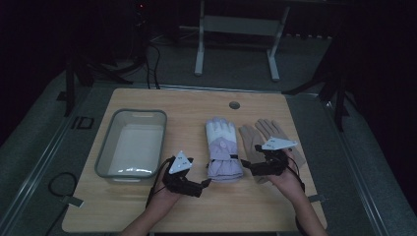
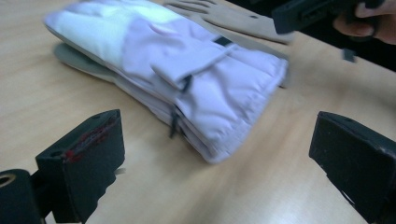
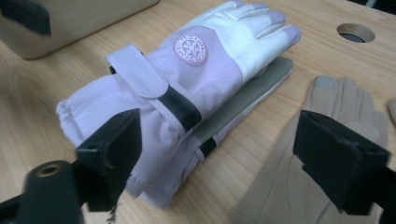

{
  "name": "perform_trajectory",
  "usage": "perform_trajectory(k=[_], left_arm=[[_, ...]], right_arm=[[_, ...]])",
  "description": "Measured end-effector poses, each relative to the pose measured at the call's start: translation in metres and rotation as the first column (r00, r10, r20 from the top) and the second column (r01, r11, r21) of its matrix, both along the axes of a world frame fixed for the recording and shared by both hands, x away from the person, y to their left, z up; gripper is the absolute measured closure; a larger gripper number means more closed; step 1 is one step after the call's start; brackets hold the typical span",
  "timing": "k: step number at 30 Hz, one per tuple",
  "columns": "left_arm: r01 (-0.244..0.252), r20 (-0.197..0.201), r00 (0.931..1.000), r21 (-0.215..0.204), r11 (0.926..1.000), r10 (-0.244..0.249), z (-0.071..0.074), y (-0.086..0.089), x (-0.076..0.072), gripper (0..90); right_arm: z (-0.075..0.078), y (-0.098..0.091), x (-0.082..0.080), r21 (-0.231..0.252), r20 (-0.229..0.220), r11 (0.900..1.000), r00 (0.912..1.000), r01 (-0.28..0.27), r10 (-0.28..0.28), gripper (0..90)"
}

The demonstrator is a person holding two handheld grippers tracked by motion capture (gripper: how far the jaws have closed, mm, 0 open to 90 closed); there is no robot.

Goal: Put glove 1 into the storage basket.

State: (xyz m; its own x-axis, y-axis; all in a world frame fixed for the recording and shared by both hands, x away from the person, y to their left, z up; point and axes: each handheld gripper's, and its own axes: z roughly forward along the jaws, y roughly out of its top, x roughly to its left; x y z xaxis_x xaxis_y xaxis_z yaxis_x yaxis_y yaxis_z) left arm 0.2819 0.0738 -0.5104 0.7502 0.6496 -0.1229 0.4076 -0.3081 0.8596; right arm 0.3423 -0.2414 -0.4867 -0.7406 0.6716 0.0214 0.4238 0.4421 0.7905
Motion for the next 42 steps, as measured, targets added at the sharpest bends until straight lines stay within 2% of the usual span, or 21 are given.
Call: perform_trajectory(k=[1, 2, 3, 6, 8, 9, 10, 12, 15, 17, 22, 23, 24, 27, 28, 30, 34, 37, 38, 40, 42], left_arm=[[0.000, 0.000, 1.0000, 0.000, 1.0000, 0.000, 0.000, 0.000, 0.000, 3.6], [-0.030, -0.008, 0.9995, 0.034, 0.9990, 0.031, 0.006, -0.006, 0.006, 3.6], [-0.035, -0.014, 0.9993, 0.035, 0.9988, 0.035, 0.009, -0.008, 0.009, 5.9], [-0.049, -0.008, 0.9987, 0.065, 0.9967, 0.050, 0.016, -0.017, 0.018, 11.3], [-0.093, -0.008, 0.9955, 0.129, 0.9873, 0.095, 0.018, -0.026, 0.024, 16.0], [-0.093, -0.008, 0.9955, 0.129, 0.9873, 0.095, 0.018, -0.026, 0.024, 18.5], [-0.121, -0.051, 0.9904, 0.125, 0.9847, 0.129, 0.017, -0.031, 0.029, 24.0], [-0.133, -0.082, 0.9859, 0.140, 0.9811, 0.146, 0.014, -0.038, 0.033, 26.5], [-0.120, -0.135, 0.9800, 0.181, 0.9761, 0.146, 0.005, -0.047, 0.040, 28.2], [-0.106, -0.183, 0.9728, 0.198, 0.9745, 0.143, -0.004, -0.052, 0.044, 28.1], [-0.094, -0.251, 0.9587, 0.166, 0.9816, 0.134, -0.024, -0.049, 0.048, 28.1], [-0.094, -0.251, 0.9587, 0.166, 0.9816, 0.134, -0.024, -0.049, 0.048, 28.1], [-0.091, -0.271, 0.9537, 0.150, 0.9844, 0.129, -0.029, -0.046, 0.050, 28.1], [-0.079, -0.273, 0.9547, 0.152, 0.9852, 0.119, -0.032, -0.045, 0.051, 28.3], [-0.071, -0.271, 0.9560, 0.153, 0.9856, 0.111, -0.033, -0.044, 0.052, 28.6], [-0.068, -0.276, 0.9550, 0.148, 0.9867, 0.108, -0.034, -0.045, 0.052, 29.3], [-0.058, -0.281, 0.9550, 0.142, 0.9881, 0.096, -0.036, -0.044, 0.054, 29.5], [-0.055, -0.283, 0.9546, 0.136, 0.9892, 0.092, -0.038, -0.043, 0.054, 29.5], [-0.055, -0.280, 0.9555, 0.136, 0.9891, 0.092, -0.038, -0.043, 0.054, 29.5], [-0.050, -0.284, 0.9549, 0.136, 0.9894, 0.087, -0.039, -0.043, 0.054, 30.2], [-0.043, -0.293, 0.9527, 0.129, 0.9908, 0.079, -0.039, -0.043, 0.056, 31.6]], right_arm=[[0.000, 0.000, 0.000, 0.000, 0.000, 1.0000, 1.0000, 0.000, 0.000, 22.8], [0.000, 0.002, 0.002, -0.008, 0.006, 0.9999, 0.9999, 0.011, -0.011, 23.6], [0.001, 0.009, 0.008, -0.018, 0.001, 0.9993, 0.9994, 0.034, -0.034, 35.7], [0.001, 0.015, 0.020, 0.011, -0.038, 0.9987, 0.9981, 0.050, -0.049, 46.7], [0.000, 0.020, 0.026, 0.011, -0.062, 0.9971, 0.9953, 0.075, -0.074, 50.7], [0.000, 0.022, 0.030, 0.022, -0.079, 0.9969, 0.9941, 0.076, -0.074, 52.2], [-0.001, 0.024, 0.032, 0.023, -0.090, 0.9963, 0.9927, 0.083, -0.081, 52.3], [-0.004, 0.027, 0.035, 0.029, -0.116, 0.9952, 0.9892, 0.093, -0.089, 52.6], [-0.011, 0.030, 0.038, 0.019, -0.146, 0.9942, 0.9841, 0.106, -0.102, 52.3], [-0.017, 0.030, 0.041, 0.025, -0.171, 0.9931, 0.9793, 0.114, -0.109, 52.7], [-0.033, 0.031, 0.048, 0.040, -0.265, 0.9928, 0.9591, 0.113, -0.099, 50.3], [-0.033, 0.031, 0.048, 0.040, -0.265, 0.9928, 0.9591, 0.113, -0.099, 50.3], [-0.039, 0.031, 0.050, 0.033, -0.291, 0.9925, 0.9512, 0.118, -0.104, 49.7], [-0.046, 0.030, 0.053, 0.042, -0.345, 0.9902, 0.9320, 0.133, -0.111, 47.7], [-0.048, 0.029, 0.055, 0.051, -0.374, 0.9888, 0.9209, 0.140, -0.111, 47.3], [-0.051, 0.028, 0.057, 0.066, -0.407, 0.9861, 0.9064, 0.152, -0.113, 46.7], [-0.057, 0.024, 0.063, 0.105, -0.482, 0.9827, 0.8724, 0.152, -0.084, 47.3], [-0.062, 0.021, 0.066, 0.153, -0.517, 0.9771, 0.8544, 0.148, -0.048, 52.3], [-0.063, 0.021, 0.066, 0.165, -0.521, 0.9752, 0.8525, 0.147, -0.041, 54.8], [-0.062, 0.021, 0.064, 0.166, -0.509, 0.9775, 0.8601, 0.131, -0.029, 62.6], [-0.056, 0.026, 0.060, 0.109, -0.457, 0.9887, 0.8883, 0.103, -0.042, 70.0]])
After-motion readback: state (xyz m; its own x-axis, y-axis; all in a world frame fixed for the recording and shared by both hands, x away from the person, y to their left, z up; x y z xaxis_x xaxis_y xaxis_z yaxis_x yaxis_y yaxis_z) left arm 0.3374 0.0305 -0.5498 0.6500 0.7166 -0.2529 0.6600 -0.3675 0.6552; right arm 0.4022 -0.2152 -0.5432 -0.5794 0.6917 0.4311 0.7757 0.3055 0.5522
